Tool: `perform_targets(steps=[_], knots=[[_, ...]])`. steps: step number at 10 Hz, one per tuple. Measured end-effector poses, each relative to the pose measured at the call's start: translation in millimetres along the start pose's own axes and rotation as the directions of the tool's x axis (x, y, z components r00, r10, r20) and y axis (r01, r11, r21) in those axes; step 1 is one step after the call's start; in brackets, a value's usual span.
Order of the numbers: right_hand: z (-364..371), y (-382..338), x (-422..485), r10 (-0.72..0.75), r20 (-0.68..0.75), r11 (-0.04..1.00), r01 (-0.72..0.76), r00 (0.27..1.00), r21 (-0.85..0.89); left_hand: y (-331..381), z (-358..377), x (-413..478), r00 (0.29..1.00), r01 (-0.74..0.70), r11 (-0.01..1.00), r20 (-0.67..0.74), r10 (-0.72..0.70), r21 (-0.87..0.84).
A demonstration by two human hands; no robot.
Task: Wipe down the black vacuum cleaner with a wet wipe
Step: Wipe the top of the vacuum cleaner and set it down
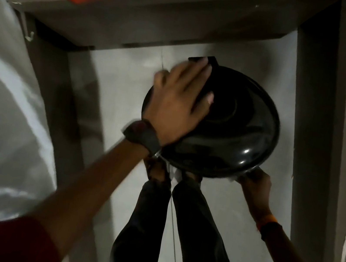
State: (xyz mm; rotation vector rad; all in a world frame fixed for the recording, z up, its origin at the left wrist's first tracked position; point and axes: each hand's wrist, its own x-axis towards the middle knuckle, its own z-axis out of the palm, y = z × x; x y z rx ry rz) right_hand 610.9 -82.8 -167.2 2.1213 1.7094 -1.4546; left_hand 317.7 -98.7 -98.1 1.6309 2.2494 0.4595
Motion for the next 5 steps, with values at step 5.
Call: perform_targets(steps=[5], knots=[[78.7, -131.6, 59.9, -0.343, 0.355, 0.642, 0.493, 0.870, -0.587, -55.4, -106.3, 93.5, 0.993, 0.088, 0.984, -0.093, -0.074, 0.156]])
